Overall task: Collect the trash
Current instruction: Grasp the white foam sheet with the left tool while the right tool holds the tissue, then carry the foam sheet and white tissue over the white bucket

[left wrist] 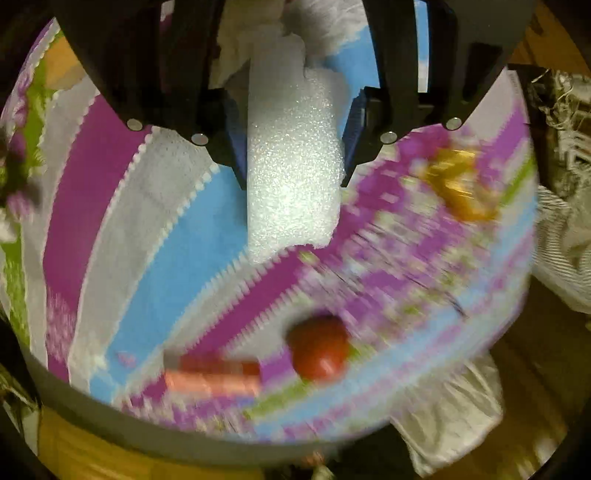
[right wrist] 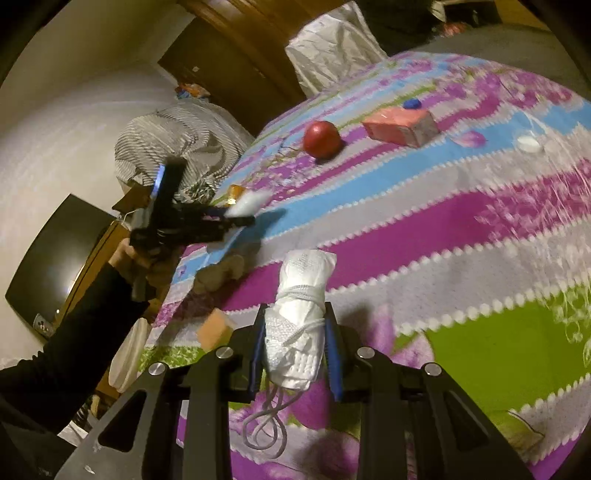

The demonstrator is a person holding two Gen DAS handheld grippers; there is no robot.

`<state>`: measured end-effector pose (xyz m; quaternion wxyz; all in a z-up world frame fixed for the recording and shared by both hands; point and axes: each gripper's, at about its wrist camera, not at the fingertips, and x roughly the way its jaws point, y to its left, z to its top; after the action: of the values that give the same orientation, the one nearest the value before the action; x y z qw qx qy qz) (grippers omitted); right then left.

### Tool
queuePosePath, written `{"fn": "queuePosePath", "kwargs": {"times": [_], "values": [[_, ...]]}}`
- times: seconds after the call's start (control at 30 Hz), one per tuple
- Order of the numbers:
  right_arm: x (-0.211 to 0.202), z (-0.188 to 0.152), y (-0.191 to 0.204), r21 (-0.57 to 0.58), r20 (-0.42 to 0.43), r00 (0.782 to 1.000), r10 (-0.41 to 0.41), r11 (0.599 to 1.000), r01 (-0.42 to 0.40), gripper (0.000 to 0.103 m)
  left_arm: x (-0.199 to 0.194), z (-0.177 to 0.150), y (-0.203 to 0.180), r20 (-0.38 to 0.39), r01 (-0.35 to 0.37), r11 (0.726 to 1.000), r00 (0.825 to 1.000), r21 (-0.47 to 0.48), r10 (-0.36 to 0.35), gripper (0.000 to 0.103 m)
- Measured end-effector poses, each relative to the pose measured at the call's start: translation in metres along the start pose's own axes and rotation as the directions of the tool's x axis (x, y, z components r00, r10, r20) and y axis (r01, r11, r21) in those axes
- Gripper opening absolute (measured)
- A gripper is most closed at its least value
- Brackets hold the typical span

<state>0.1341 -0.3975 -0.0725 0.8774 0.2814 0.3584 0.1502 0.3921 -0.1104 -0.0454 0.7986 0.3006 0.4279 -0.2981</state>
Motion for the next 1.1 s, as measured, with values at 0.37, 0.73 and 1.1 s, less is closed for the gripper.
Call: {"fn": "queuePosePath", "kwargs": {"times": [0.37,0.73,1.1], "values": [[0.009,0.029,0.106,-0.23,0.053,0.998,0.029,0.973,-0.016,0.029,-0.172,-0.059,0.027,0.228,-0.261,0.882,0.901,-0.394,0.368,0.045],[0.047,-0.001,0.211,-0.399,0.018,1.0,-0.005,0.917,0.012,0.029,-0.187,-0.18,0.008,-0.004,-0.391,0.648,0.858,-0.654,0.514,0.045],[0.09,-0.048,0.282,-0.491,-0.081,0.997,-0.017,0.871,-0.025,0.029,-0.195,-0.252,0.01,-0.111,-0.468,0.516,0.808,-0.717,0.579,0.045]]}}
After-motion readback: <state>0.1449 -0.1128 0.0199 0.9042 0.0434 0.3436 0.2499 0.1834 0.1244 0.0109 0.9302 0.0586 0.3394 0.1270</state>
